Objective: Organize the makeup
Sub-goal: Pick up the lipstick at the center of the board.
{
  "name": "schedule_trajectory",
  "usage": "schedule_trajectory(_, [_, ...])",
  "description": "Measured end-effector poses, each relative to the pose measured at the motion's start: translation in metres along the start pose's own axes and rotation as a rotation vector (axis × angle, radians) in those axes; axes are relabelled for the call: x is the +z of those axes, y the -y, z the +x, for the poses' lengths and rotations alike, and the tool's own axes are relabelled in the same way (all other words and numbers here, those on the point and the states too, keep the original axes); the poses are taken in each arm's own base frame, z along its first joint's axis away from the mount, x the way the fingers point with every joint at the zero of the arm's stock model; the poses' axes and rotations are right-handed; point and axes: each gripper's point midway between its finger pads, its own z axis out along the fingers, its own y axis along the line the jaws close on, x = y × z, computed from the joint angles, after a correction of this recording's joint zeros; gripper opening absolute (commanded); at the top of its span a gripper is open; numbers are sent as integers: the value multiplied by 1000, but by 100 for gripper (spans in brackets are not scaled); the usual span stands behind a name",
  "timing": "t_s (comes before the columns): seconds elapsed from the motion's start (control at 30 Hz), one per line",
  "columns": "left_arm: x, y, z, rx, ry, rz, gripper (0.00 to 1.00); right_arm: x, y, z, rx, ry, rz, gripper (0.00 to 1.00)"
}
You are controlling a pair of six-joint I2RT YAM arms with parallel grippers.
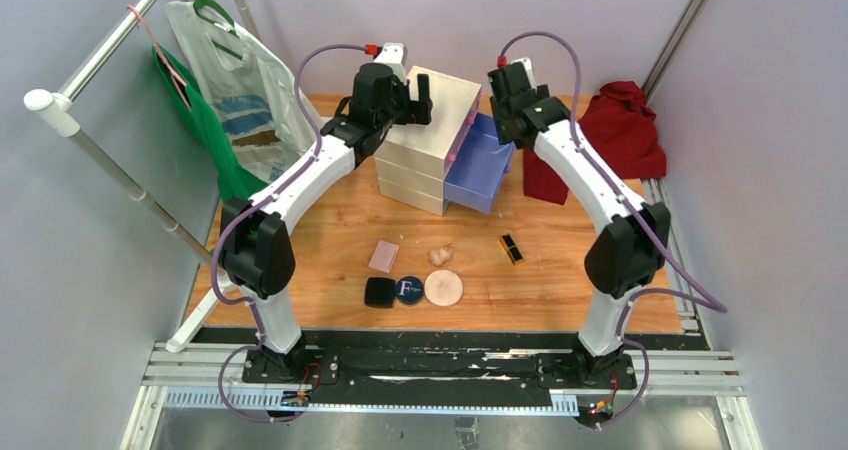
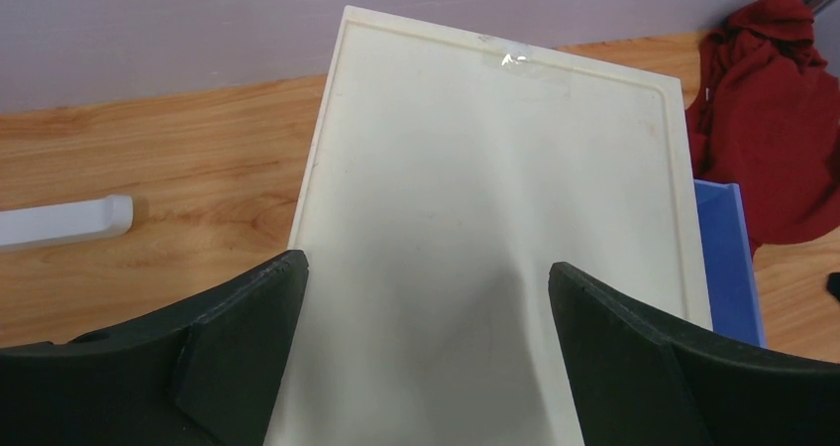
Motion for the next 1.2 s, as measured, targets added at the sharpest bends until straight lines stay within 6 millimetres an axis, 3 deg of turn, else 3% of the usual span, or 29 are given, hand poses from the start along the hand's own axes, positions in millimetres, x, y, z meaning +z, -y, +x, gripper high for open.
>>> schedule_trajectory(0.13, [-3, 0, -2, 8, -15, 5, 98, -32, 16, -27, 46, 113, -32, 64])
schedule_trajectory(0.27, [-13, 0, -3, 7, -37, 8, 98, -64, 25, -27, 74, 186, -70, 63])
schedule_trajectory(0.37, [-29, -1, -17, -2, -22, 9, 98, -85, 23, -6, 74, 208, -107, 62])
schedule_trajectory(0.47, [-59, 1, -49, -18, 50, 21, 98, -103, 17, 24, 70, 212, -158, 61])
schedule_trajectory(0.63, [-136, 6, -100, -45, 207, 54, 98, -122, 7, 81, 81, 200, -237, 61])
schedule_trajectory(0.7, [-161, 8, -103, -58, 237, 62, 98, -123, -1, 101, 87, 189, -277, 61])
schedule_trajectory(0.77, [-179, 10, -90, -72, 231, 70, 98, -120, -13, 123, 85, 164, -317, 61])
schedule_trajectory(0.83, [-188, 12, -62, -77, 194, 74, 98, -113, -24, 145, 75, 132, -348, 61])
schedule_trajectory(1.0, [-187, 3, 47, -61, -10, 35, 98, -90, -53, 199, 33, 41, -409, 62])
schedule_trajectory(1.1, [-190, -2, 98, -42, -110, 10, 98, -78, -63, 214, 16, 11, -417, 63])
schedule_trajectory(1.2, [-194, 4, 121, -22, -147, 24, 98, -68, -73, 219, 12, 3, -427, 63])
